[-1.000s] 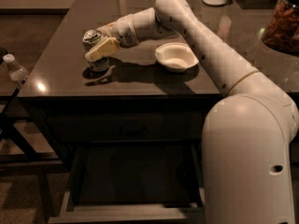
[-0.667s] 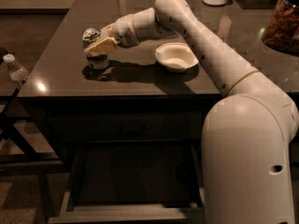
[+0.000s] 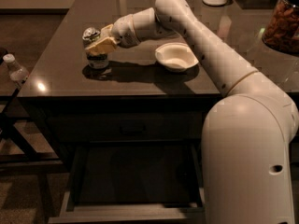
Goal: Place 7up can into middle drawer
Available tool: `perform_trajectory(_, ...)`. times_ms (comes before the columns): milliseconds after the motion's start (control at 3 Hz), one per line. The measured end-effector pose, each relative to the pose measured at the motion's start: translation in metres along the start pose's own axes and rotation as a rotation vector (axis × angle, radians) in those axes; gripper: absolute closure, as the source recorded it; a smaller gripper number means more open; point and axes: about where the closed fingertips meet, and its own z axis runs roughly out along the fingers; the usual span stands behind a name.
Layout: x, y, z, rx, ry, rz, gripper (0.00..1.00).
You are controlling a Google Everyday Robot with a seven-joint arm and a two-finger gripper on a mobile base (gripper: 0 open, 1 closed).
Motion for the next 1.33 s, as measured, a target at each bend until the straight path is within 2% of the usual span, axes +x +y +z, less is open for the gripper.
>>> perform_trajectory(333, -0.024, 0.003, -0.002, 0.016, 0.021, -0.065, 1.0)
perform_trajectory(667, -0.041, 0.057, -0.02, 0.068, 0.069, -0.097, 1.0)
perform_trajectory(1000, -0.049, 0.061, -0.027, 0.075, 0.059, -0.096, 1.0)
perform_trajectory(1333, -0.065, 0.088, -0.048, 0.118, 0.046, -0.08, 1.0)
